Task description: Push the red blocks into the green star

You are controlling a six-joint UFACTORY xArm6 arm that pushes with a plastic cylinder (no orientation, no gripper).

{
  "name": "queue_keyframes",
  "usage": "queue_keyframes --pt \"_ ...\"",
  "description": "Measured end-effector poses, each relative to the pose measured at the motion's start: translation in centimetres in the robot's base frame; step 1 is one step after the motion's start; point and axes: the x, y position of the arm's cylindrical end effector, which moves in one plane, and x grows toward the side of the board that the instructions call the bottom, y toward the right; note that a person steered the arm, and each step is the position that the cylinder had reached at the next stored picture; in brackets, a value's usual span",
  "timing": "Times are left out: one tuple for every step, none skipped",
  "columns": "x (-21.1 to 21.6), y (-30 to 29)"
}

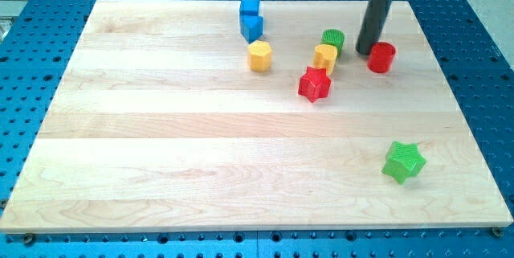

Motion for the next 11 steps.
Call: queue_keyframes --pt "-0.6 3.1" --pt "1.0 1.7" --pt "4.4 -1.6" --pt "7.4 -2.5" --pt "9.6 -4.9" --pt "14.2 -7.9" --pt "17.3 -8.6" --pt "14.4 -10.7" --pt "10.3 -6.7" --pt "12.1 -2.8" --pt "17.6 -2.7"
